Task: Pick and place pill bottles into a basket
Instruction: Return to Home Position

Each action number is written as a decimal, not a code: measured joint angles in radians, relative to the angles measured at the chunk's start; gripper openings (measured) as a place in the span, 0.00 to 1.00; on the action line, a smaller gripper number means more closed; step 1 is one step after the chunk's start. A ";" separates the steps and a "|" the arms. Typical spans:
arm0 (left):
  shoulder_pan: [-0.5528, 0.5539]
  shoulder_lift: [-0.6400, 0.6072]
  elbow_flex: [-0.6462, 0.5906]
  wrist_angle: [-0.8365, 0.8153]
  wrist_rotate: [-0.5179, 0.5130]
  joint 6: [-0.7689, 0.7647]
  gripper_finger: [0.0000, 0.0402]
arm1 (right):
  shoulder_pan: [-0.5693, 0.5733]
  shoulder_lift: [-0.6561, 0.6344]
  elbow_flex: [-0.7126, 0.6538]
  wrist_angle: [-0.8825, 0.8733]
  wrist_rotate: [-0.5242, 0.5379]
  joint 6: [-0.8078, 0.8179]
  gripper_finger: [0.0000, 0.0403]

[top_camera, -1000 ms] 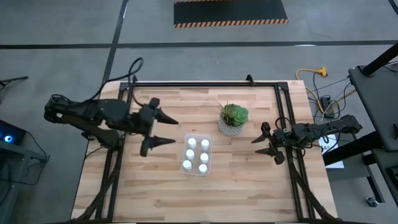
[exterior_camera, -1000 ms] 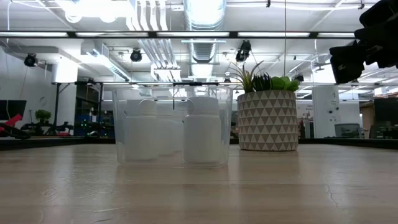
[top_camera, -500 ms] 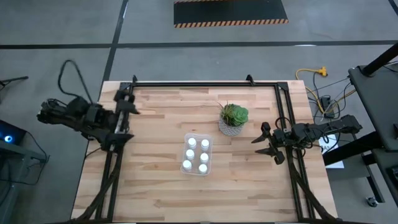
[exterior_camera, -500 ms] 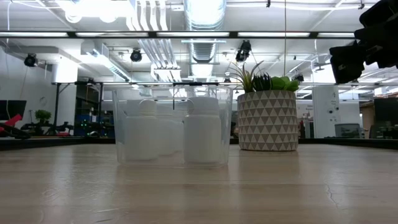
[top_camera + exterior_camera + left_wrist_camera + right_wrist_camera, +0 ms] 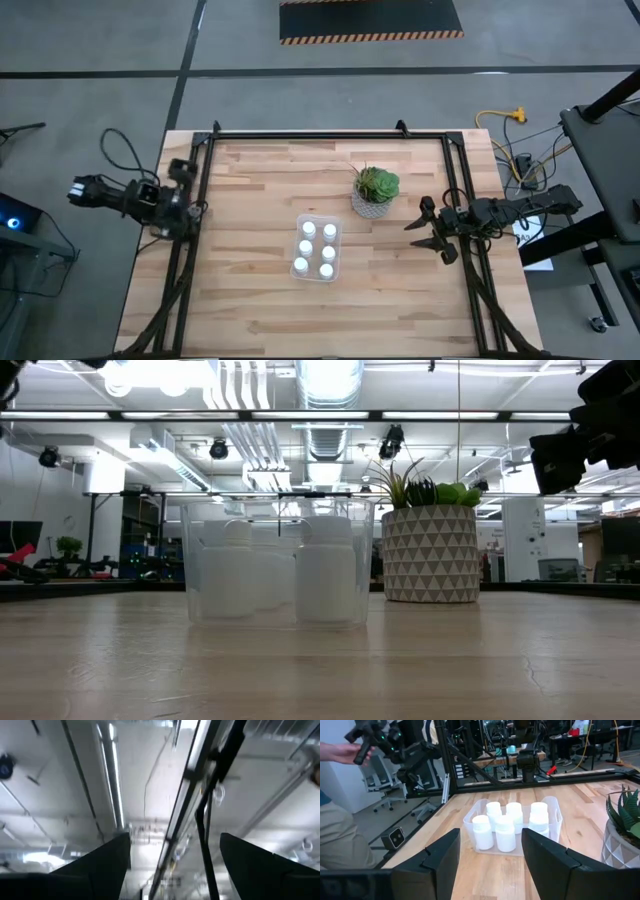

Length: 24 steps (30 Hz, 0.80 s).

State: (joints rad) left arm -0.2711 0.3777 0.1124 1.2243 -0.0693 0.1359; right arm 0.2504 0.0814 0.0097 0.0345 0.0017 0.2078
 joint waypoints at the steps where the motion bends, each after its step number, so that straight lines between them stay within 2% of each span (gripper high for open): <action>1: 0.001 -0.012 -0.021 0.046 0.001 0.000 0.72 | 0.000 0.000 0.000 0.000 0.000 0.001 0.50; 5: 0.000 -0.056 -0.083 0.123 0.003 0.000 0.72 | 0.000 0.000 0.000 0.000 0.000 -0.001 0.50; 9: 0.000 -0.110 -0.104 0.111 0.006 -0.024 0.72 | 0.000 0.000 0.000 0.000 0.000 -0.001 0.50; 14: 0.000 -0.166 -0.104 -0.089 0.006 -0.042 0.72 | 0.000 0.000 0.000 0.000 0.000 -0.001 0.50; 24: 0.000 -0.330 -0.105 -0.592 0.045 -0.105 0.72 | 0.000 0.000 0.000 0.000 0.000 0.000 0.50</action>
State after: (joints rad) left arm -0.2714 0.0479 0.0074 0.6318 -0.0238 0.0311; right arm 0.2502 0.0814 0.0097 0.0345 0.0019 0.2075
